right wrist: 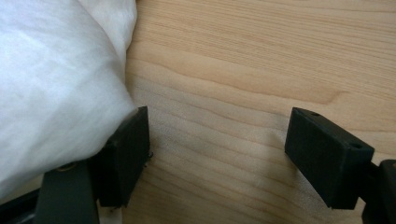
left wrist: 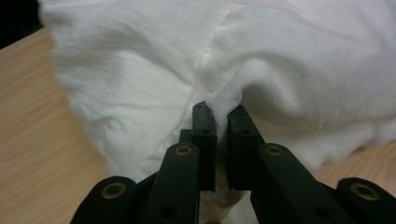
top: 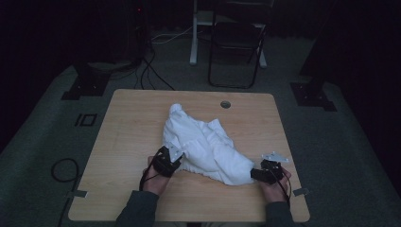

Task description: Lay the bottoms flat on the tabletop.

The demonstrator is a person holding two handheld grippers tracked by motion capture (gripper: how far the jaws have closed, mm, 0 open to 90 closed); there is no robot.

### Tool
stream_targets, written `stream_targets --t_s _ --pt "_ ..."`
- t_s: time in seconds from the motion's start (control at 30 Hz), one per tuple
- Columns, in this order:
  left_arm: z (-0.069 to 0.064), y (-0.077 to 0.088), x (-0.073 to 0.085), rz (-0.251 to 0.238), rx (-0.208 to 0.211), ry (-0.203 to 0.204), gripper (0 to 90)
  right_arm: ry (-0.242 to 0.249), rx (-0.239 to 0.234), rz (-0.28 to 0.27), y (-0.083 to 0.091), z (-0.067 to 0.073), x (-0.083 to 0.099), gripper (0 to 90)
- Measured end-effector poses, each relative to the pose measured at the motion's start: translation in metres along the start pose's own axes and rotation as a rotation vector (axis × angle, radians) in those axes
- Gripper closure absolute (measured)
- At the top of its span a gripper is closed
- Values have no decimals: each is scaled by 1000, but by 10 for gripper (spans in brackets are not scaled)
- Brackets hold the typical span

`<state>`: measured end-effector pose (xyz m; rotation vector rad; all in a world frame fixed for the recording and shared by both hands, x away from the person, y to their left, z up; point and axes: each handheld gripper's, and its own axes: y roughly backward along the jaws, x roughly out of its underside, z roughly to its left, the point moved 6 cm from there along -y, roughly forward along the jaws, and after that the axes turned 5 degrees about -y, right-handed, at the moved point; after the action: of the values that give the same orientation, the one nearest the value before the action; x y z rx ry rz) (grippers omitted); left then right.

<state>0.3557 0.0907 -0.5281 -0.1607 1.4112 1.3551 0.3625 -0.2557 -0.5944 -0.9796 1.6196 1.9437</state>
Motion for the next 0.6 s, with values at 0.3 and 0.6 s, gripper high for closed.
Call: stream_targets --t_s 0.3,0.6 --pt "42 19 32 19 -75 109 826 0 0 0 0 0 0 221" --pt "83 40 76 62 -169 238 769 0 0 0 0 0 0 221"
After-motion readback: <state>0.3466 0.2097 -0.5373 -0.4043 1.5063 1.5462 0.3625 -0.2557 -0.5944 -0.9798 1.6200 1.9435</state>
